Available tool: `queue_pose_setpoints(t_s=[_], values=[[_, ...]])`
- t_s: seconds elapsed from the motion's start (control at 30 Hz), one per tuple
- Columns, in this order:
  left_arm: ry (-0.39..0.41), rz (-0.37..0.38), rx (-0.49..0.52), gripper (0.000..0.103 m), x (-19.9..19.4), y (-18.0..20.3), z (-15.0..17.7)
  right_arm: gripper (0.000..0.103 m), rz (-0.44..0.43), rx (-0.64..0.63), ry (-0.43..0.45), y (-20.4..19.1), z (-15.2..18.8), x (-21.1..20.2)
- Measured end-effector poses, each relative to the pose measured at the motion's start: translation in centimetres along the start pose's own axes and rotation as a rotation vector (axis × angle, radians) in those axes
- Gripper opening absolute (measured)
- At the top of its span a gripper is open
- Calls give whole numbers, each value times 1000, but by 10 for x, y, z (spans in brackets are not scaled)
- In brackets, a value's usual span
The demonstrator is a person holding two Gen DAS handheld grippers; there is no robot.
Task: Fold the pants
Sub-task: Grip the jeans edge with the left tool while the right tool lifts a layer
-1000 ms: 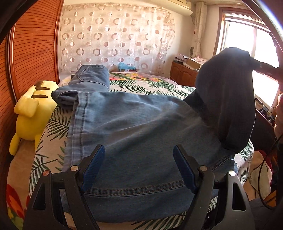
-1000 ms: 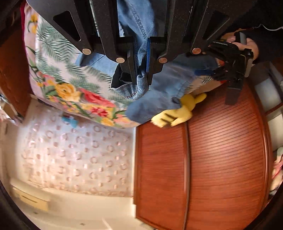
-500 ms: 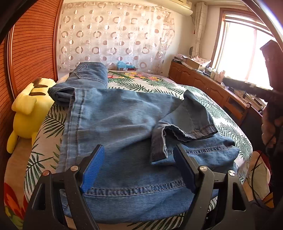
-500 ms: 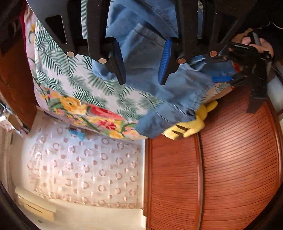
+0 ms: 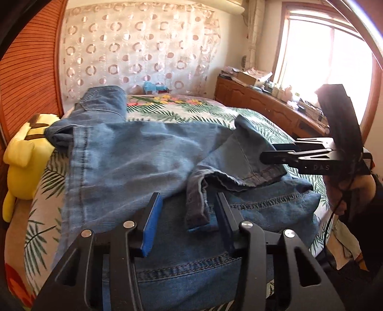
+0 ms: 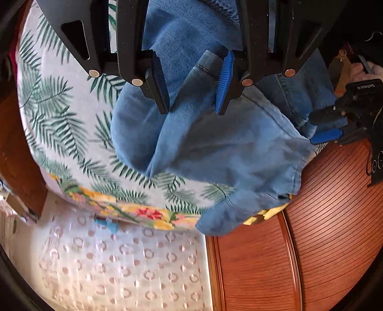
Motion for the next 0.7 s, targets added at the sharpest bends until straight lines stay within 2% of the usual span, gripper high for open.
queue_pose_setpoints(t_s=[0.07, 0.17, 0.23, 0.27, 0.3, 0.5, 0.7], values=[[-22, 6, 16, 45, 7, 5, 2, 41, -11, 16, -10, -1, -2, 3], [-47, -2, 41, 31, 16, 9, 4, 41, -35, 42, -18, -2, -2, 10], [-46, -7, 52, 18, 17, 11, 3, 40, -65, 45, -7, -6, -3, 9], [-39, -7, 55, 17, 14, 13, 2, 18, -81, 42, 1, -4, -5, 12], [-24, -2, 59, 16, 9, 15, 0, 10, -101, 29, 14, -7, -9, 7], [96, 60, 83, 13, -47, 35, -24, 5, -90, -34, 140, -15, -47, -41], [172, 85, 132, 13, -94, 53, -40, 4, -71, -72, 277, -25, -96, -93]])
Point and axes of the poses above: each gripper's, at about its wrist camera, not at the fingertips, and x roughly the way its jaws point, y to its right, z to its underside, the point moved 2 cm from there along x, roughly the way its jaws point, and after that the axes turned 7 degrees about -x, right-handed, at the moved point
